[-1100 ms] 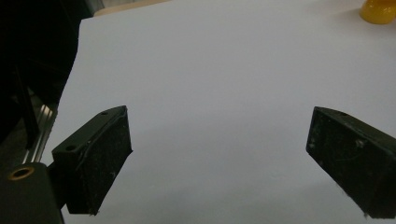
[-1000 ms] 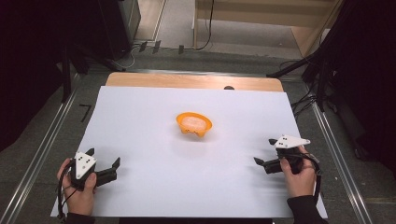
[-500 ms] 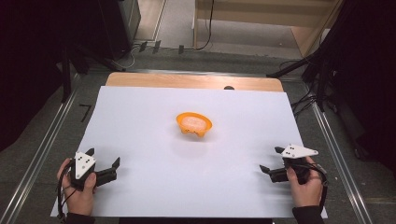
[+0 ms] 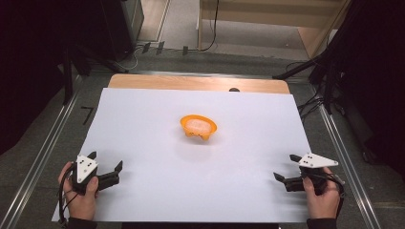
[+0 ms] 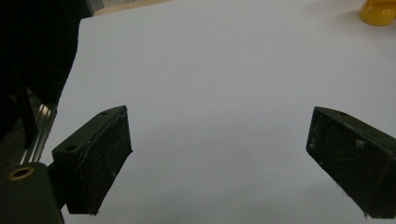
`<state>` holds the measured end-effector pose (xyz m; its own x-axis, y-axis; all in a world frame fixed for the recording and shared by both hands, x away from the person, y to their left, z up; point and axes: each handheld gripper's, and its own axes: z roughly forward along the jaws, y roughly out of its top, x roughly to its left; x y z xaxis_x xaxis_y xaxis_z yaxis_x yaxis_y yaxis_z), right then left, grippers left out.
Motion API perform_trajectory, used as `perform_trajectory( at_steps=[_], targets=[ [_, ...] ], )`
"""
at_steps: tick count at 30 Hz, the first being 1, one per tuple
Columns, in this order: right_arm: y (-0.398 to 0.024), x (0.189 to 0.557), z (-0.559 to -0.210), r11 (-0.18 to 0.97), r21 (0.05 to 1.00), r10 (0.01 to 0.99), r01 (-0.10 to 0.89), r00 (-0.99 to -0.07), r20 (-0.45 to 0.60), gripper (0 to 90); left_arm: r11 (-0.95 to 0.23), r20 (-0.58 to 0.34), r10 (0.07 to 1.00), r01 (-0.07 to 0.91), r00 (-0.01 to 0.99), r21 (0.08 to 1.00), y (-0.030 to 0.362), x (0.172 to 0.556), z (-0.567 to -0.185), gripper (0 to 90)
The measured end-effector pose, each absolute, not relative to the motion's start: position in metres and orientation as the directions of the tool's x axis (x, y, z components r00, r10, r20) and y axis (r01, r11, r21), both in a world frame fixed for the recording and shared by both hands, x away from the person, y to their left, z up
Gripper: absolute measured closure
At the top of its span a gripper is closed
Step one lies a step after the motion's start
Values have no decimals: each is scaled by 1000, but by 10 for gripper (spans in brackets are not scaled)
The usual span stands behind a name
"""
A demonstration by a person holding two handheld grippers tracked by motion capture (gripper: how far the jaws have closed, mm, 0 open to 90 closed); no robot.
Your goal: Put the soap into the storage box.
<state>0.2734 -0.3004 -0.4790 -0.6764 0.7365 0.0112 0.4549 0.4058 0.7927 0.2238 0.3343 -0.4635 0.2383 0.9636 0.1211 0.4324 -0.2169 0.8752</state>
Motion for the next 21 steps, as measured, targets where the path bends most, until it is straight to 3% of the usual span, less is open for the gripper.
perform_trajectory(
  at_steps=[21],
  targets=[
    [-335, 241, -482, 324, 825, 823, 462, -567, -5, 0, -203, 105, 965, 429, 241, 880, 336, 224, -463, 71]
  ],
)
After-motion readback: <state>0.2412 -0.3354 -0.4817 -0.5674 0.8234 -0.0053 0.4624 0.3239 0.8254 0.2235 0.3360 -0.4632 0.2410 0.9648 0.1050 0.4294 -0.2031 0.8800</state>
